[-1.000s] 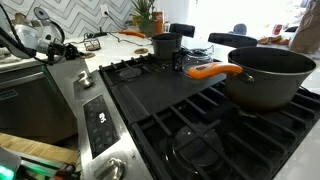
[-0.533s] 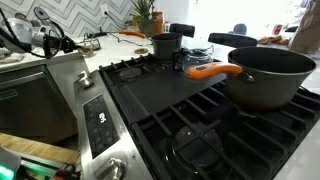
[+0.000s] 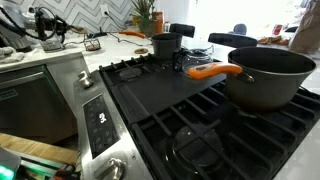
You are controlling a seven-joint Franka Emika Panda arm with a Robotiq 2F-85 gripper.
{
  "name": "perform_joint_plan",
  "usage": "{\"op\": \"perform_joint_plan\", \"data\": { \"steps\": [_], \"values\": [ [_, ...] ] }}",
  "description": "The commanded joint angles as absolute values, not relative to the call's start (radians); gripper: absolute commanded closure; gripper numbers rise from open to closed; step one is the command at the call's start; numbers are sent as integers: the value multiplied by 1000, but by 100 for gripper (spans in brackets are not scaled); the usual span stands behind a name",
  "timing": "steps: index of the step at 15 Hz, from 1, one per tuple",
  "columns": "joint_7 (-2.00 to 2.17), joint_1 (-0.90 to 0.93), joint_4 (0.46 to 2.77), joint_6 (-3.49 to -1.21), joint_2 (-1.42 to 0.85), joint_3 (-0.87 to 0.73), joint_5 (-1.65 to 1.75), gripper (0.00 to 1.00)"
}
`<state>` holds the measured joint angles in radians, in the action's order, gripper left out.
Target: Slide the coaster on the left to the edge of the kitchen counter, pick up the coaster at the edge of the kitchen counter and put it in the coaster holder
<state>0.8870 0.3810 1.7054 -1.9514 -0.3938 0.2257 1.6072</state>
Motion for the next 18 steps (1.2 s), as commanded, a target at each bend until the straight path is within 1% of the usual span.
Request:
{"op": "perform_joint_plan", "data": {
  "steps": [1,4,5,18],
  "values": [
    [878,372,1682,-1950,-397,238,1627,87],
    [872,372,1669,-1954,-398,237,1641,87],
    [872,372,1669,-1954,-399,237,1642,97],
    [806,300,1554,-2264,-552,200,1803,97]
  ]
}}
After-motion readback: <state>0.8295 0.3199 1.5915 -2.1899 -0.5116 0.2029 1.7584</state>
